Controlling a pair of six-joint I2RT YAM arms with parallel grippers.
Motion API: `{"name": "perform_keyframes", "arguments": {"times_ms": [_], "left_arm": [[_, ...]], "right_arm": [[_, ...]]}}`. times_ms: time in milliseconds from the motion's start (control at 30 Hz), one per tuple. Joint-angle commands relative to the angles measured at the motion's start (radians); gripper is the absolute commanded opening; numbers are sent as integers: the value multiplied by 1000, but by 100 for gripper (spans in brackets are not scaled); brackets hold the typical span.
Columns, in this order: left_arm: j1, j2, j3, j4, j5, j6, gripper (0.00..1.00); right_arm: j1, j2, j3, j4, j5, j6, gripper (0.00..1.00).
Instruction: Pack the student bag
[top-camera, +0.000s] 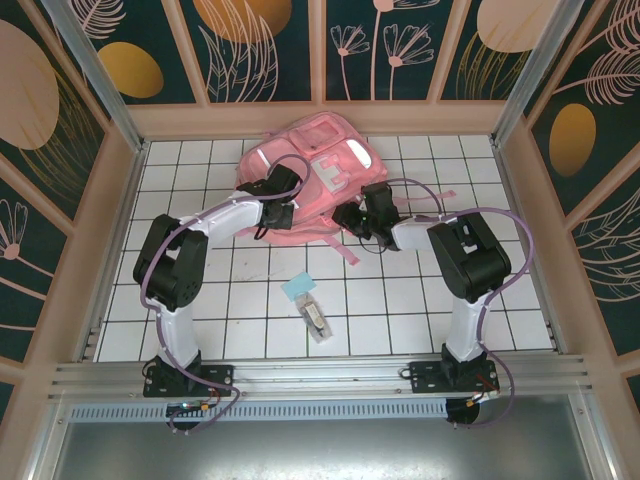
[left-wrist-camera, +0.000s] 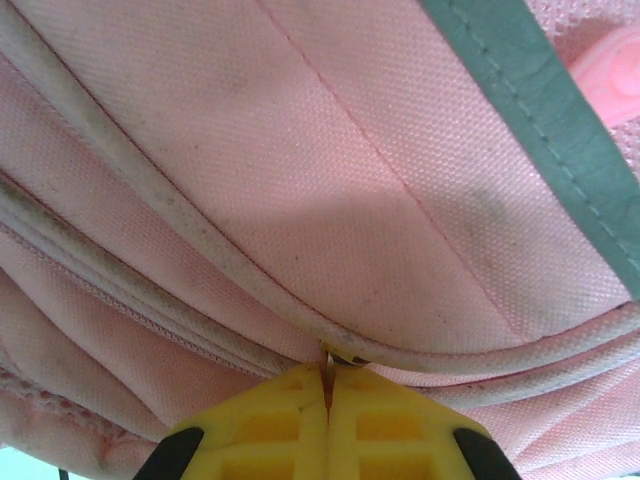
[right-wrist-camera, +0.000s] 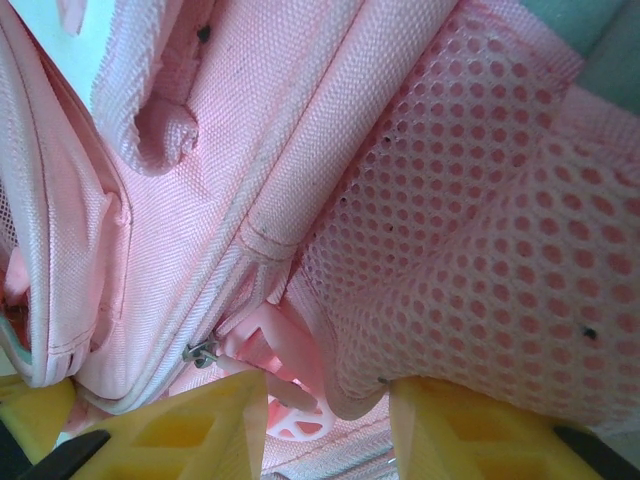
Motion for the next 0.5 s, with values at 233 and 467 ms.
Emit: {"name": "perform_keyframes", "arguments": {"times_ms": [233, 467], "left_arm": [[20, -70, 9, 24, 350, -41, 0], [4, -119, 16, 168, 653, -161, 0]], "right_arm": [[-73, -29, 20, -62, 68, -56, 38], [-153, -211, 21, -227, 60, -164, 51]]}}
